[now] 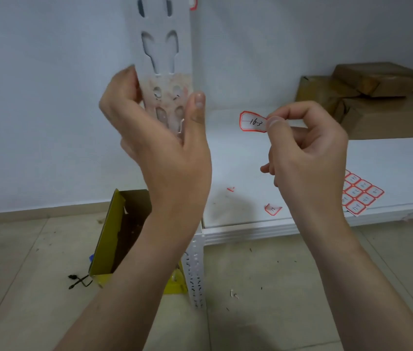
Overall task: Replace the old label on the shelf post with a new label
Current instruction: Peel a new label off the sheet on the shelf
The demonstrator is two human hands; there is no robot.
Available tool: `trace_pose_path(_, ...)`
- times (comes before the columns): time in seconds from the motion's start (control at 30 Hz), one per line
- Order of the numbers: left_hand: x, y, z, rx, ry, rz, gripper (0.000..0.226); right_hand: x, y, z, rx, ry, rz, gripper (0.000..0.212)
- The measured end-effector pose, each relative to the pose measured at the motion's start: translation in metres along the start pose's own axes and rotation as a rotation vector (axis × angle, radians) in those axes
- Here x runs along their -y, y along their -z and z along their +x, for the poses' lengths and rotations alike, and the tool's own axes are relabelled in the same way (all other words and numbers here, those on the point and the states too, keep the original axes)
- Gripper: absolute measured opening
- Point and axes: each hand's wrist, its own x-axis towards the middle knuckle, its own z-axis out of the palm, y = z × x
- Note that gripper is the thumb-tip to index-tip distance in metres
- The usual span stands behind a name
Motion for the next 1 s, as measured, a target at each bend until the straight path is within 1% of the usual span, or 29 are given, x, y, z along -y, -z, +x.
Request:
trace_pose_path(0.07, 0.001, -0.007, -0.008, -0.043, -0.063, 0.162, 0.072, -0.013, 0.012, 0.002, 0.02, -0.047, -0.055, 0.013)
trace_pose_path(0.13, -0.007, -0.015, -0.018, -0.07, -0.107, 0.237, 0.081, -0.027, 0.025, 0.002, 0.046, -0.09, -0.107, 0.012)
trace_pose_path(0.2, -0.013, -0.024, -0.031, -0.056, -0.19, 0.29, 0.08, -0.039, 0.037, 0.001, 0.078, -0.123, -0.149, 0.014)
trace_pose_path(0.3, -0.018, -0.04, -0.053, 0.041, -0.27, 0.353, 0.076, -0.057, 0.056, 0.0, 0.111, -0.157, -0.214, 0.015)
trace_pose_path(0.4, -0.018, -0.053, -0.069, 0.13, -0.281, 0.356, 0.072, -0.073, 0.073, -0.001, 0.124, -0.197, -0.256, 0.01)
trace_pose_path(0.47, -0.013, -0.058, -0.076, 0.205, -0.286, 0.313, 0.066, -0.082, 0.08, 0.0, 0.139, -0.228, -0.264, 0.009)
trace_pose_path(0.53, -0.001, -0.058, -0.082, 0.326, -0.223, 0.293, 0.062, -0.089, 0.083, 0.0, 0.177, -0.248, -0.294, 0.014)
trace_pose_path(0.63, 0.015, -0.051, -0.083, 0.543, 0.012, 0.353, 0.061, -0.094, 0.081, 0.0, 0.24, -0.226, -0.381, 0.017)
trace_pose_path(0.73, 0.03, -0.039, -0.082, 0.689, 0.18, 0.391, 0.056, -0.093, 0.075, -0.003, 0.31, -0.207, -0.435, 0.017)
trace_pose_path(0.83, 0.042, -0.028, -0.083, 0.76, 0.252, 0.382, 0.055, -0.091, 0.068, -0.007, 0.362, -0.221, -0.435, 0.02)
trace_pose_path(0.9, 0.048, -0.024, -0.086, 0.77, 0.272, 0.385, 0.054, -0.09, 0.061, -0.007, 0.397, -0.239, -0.412, 0.02)
trace_pose_path(1.0, 0.053, -0.025, -0.089, 0.772, 0.305, 0.418, 0.053, -0.093, 0.05, -0.007, 0.41, -0.211, -0.429, 0.021)
